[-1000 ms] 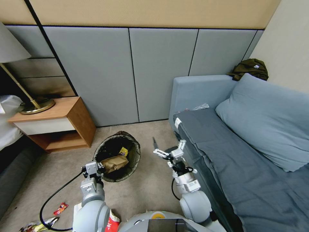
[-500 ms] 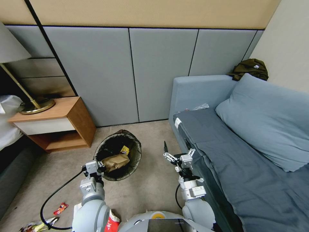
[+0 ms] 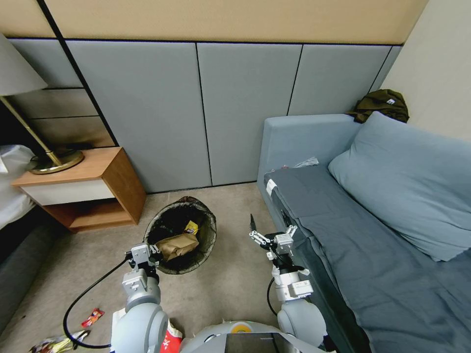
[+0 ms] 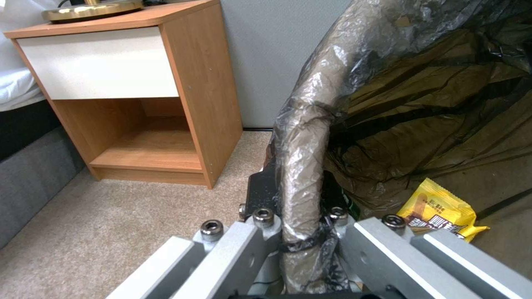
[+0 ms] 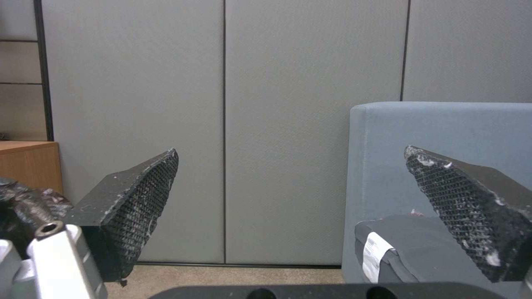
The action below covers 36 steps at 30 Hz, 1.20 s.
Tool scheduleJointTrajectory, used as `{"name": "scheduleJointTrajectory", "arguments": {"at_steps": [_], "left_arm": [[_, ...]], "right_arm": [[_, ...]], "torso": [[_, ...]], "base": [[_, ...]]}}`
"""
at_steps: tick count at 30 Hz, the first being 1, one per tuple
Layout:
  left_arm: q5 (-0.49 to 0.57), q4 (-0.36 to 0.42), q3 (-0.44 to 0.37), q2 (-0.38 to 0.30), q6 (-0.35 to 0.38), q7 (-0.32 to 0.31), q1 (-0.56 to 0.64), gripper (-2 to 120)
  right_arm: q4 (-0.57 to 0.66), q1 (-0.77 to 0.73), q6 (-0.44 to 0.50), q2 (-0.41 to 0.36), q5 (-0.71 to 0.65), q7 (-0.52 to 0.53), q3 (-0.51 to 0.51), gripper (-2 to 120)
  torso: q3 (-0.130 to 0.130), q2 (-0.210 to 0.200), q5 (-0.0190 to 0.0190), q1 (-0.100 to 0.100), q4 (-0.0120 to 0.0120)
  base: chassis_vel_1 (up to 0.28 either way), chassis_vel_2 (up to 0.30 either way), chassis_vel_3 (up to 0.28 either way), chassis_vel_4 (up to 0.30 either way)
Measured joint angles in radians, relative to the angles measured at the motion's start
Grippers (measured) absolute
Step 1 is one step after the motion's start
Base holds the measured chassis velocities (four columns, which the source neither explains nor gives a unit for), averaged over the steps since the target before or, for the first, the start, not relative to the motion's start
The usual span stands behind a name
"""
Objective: Pick up the trash bin, then pick up the garbage from the floor and place it into the trash bin.
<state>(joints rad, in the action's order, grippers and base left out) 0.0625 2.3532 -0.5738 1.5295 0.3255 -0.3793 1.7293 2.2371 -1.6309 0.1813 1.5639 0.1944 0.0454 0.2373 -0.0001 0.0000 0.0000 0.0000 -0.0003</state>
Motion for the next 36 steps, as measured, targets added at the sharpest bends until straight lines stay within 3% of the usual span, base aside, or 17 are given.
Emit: {"name": "scheduleJointTrajectory", "arguments": {"at_steps": [20,36], "left_arm": [[-0.001,-0.002,0.002,0.006,0.008,-0.011,-0.002,0],[-0.004,0.005,0.005,0.004,0.016,-0.010,0.003,0]], "right_arm": [[-0.015,-0.009,-0.001,-0.011,0.003,0.000,-0.006,100],[-0.008,-0.002,-0.015,-0.020,-0.014,0.013,-0.005,100]], "torso": [[0.000,0.000,0.0000,0.000,0.0000],[0.000,0.000,0.0000,0.000,0.0001]], "base": [[0.028,0.027,0.031,0.030],[0.110,0.118,0.113,0.107]]}}
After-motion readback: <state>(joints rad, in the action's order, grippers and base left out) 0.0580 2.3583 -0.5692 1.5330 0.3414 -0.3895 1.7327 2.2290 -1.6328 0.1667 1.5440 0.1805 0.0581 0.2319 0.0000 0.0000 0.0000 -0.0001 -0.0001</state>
